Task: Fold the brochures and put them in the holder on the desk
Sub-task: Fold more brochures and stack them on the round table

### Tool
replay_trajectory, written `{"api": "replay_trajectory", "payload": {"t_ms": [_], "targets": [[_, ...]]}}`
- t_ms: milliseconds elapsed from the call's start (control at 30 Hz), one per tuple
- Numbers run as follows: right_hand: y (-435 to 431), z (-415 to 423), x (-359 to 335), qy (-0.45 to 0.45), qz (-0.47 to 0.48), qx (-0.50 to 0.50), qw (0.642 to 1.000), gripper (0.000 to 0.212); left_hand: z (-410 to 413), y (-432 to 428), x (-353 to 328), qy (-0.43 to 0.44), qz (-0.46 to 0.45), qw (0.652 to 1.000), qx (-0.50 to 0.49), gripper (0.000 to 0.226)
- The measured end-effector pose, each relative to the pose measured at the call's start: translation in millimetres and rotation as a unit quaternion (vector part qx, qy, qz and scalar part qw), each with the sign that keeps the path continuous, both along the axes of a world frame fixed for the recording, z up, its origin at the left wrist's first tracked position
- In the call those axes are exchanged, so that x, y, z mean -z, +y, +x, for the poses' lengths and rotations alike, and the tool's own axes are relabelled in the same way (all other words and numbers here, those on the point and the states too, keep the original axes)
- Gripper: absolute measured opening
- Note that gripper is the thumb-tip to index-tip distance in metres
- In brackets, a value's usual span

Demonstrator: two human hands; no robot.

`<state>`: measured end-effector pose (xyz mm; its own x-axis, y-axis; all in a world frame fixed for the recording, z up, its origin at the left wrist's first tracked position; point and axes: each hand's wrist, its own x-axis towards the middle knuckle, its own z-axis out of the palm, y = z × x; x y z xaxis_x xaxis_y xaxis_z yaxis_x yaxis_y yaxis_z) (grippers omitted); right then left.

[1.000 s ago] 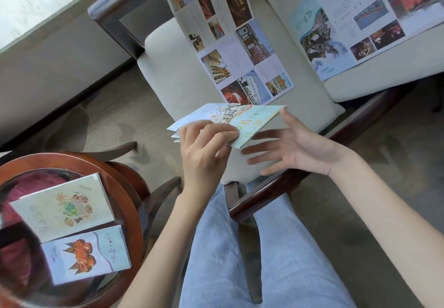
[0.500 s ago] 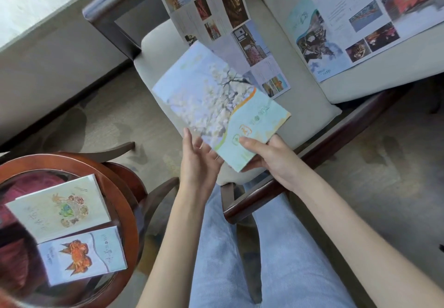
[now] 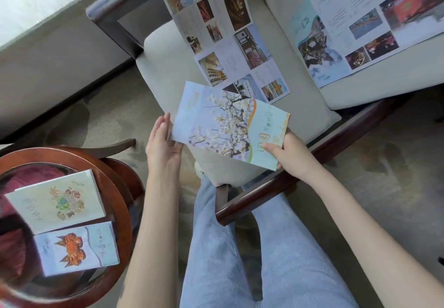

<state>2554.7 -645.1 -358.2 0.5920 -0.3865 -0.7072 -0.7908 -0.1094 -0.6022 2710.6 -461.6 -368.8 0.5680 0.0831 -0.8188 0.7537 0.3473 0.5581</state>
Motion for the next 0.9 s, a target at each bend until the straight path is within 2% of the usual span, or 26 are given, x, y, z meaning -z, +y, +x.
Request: {"api": "replay_trajectory", "payload": {"t_ms": [67, 133, 167, 200, 233, 300, 333, 367, 500, 600, 667, 800, 900], "targets": [[-16, -5, 1, 0.031, -0.09, -0.038, 0.995, 0.036, -5, 1, 2, -0.053, 0.143, 0.988, 0.04, 0.019], [-26, -6, 2, 0.042, -0.153, -0.126, 0.979, 0.042, -16, -6, 2, -0.147, 0.261, 0.945, 0.13, 0.025], [-29, -5, 2, 0.043, -0.17, -0.175, 0.969, 0.045, -23, -13, 1, -0.201, 0.293, 0.915, 0.192, 0.027], [-31, -3, 3, 0.037, -0.175, -0.214, 0.96, 0.045, -32, -21, -2, -0.262, 0.304, 0.877, 0.264, 0.029], [-32, -2, 4, 0.025, -0.172, -0.242, 0.955, 0.044, -42, -29, -4, -0.33, 0.307, 0.822, 0.347, 0.033], [-33, 0, 3, -0.004, -0.15, -0.273, 0.95, 0.036, -60, -43, -2, -0.448, 0.312, 0.674, 0.497, 0.04], [-34, 1, 2, -0.015, -0.138, -0.281, 0.95, 0.033, -67, -48, 0, -0.479, 0.315, 0.62, 0.536, 0.04], [-37, 2, 2, -0.021, -0.128, -0.288, 0.949, 0.031, -71, -53, 0, -0.482, 0.324, 0.599, 0.551, 0.036], [-58, 0, -4, -0.022, -0.082, -0.293, 0.952, 0.028, -77, -51, -6, -0.442, 0.382, 0.628, 0.515, 0.015], [-78, -2, -9, -0.025, -0.022, -0.249, 0.968, 0.021, -71, -33, -10, -0.411, 0.411, 0.642, 0.5, 0.014], [-89, -2, -11, -0.024, 0.018, -0.222, 0.975, 0.016, -66, -17, -12, -0.377, 0.406, 0.667, 0.498, 0.015], [-93, 4, -14, -0.019, 0.056, -0.215, 0.975, 0.015, -64, 11, -18, -0.28, 0.409, 0.746, 0.445, 0.014], [-75, 12, -15, -0.028, 0.092, -0.209, 0.973, 0.021, -65, 27, -22, -0.219, 0.373, 0.838, 0.333, 0.016]]}}
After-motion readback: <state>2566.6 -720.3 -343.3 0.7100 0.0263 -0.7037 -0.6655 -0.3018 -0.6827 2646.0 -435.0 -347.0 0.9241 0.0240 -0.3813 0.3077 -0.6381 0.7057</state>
